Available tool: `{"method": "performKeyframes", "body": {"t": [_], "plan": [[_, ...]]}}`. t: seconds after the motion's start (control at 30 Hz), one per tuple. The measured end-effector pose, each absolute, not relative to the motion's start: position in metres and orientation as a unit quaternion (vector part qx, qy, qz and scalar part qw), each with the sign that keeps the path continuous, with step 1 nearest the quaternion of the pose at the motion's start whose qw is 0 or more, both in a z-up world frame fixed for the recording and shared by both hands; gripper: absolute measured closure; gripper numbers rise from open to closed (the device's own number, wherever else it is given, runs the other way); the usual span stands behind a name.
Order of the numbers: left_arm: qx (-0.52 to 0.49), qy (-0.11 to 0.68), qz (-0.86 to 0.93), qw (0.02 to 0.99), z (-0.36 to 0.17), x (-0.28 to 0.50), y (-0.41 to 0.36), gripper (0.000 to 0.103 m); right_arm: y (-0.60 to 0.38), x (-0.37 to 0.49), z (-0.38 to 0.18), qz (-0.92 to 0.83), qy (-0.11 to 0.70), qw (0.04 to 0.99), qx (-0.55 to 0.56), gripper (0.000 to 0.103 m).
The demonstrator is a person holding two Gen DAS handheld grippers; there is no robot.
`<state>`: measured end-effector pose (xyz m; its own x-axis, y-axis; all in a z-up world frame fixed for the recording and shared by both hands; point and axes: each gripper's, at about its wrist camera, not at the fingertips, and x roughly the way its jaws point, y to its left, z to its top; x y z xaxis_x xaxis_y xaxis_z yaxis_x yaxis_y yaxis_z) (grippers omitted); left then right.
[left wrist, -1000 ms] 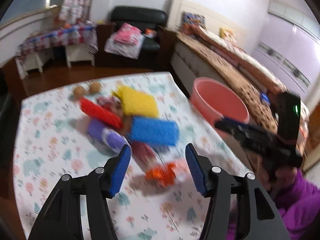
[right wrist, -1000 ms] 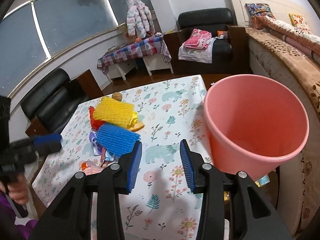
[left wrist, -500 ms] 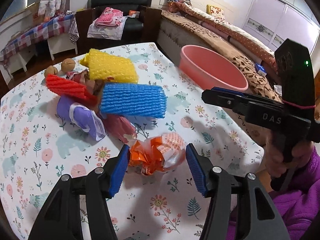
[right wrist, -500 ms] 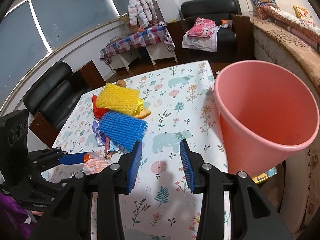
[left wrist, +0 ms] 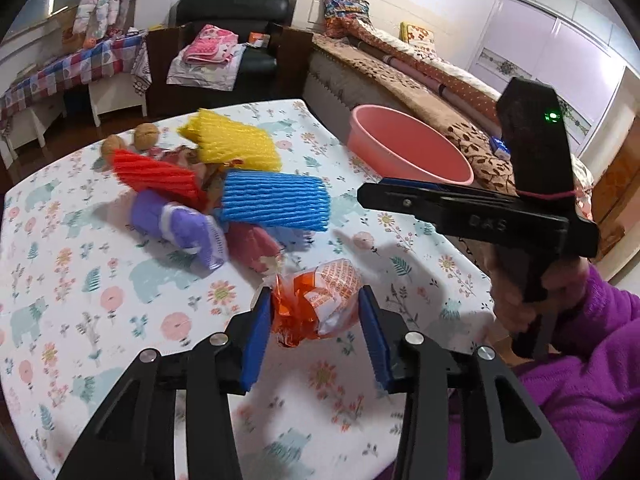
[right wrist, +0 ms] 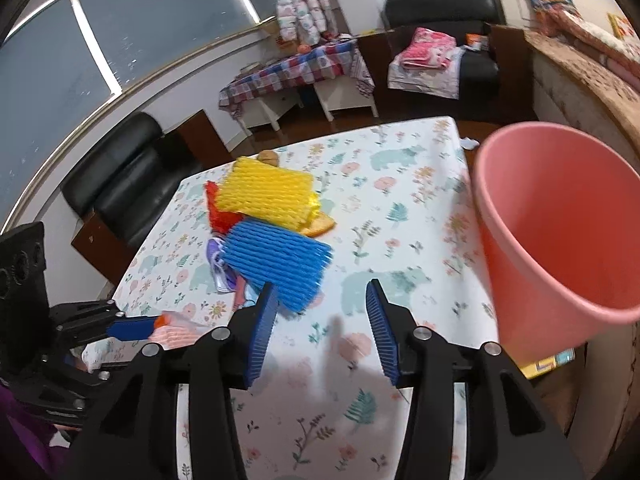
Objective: Collect trash
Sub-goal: 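Grasp the blue foam net sleeve with the right tool, then carry both held items over the pink bucket and open both tools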
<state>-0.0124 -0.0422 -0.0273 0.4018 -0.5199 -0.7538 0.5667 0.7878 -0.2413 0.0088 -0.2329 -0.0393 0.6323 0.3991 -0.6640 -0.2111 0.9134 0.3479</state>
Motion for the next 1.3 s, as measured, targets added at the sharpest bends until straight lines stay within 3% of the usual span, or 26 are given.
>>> {"method": "performKeyframes", "body": {"t": [0.27, 0.53, 0.57, 0.6, 0.73, 1.3], "plan": [[-0.026, 0.444, -0.275, 0.852, -0.022, -0.016, 0.004, 0.06, -0.191, 0.033, -0.024, 0.238, 0.384, 0.891, 0.033, 0.05], [-0.047, 0.443, -0.252, 0.859, -0.023, -0.016, 0.023, 0.06, -0.17, 0.061, -0.058, 0.236, 0.442, 0.864, -0.039, 0.05], [-0.051, 0.445, -0.25, 0.858, -0.024, -0.014, 0.024, 0.06, -0.173, 0.061, -0.061, 0.235, 0.447, 0.863, -0.033, 0.052], [-0.053, 0.446, -0.25, 0.858, -0.025, -0.013, 0.025, 0.06, -0.176, 0.06, -0.064, 0.235, 0.448, 0.862, -0.023, 0.065], [-0.053, 0.445, -0.253, 0.857, -0.028, -0.012, 0.022, 0.06, -0.181, 0.058, -0.068, 0.233, 0.455, 0.86, -0.01, 0.089], [-0.055, 0.422, -0.249, 0.87, -0.009, -0.001, -0.001, 0.06, -0.224, -0.001, -0.025, 0.253, 0.399, 0.875, 0.105, 0.091]]}}
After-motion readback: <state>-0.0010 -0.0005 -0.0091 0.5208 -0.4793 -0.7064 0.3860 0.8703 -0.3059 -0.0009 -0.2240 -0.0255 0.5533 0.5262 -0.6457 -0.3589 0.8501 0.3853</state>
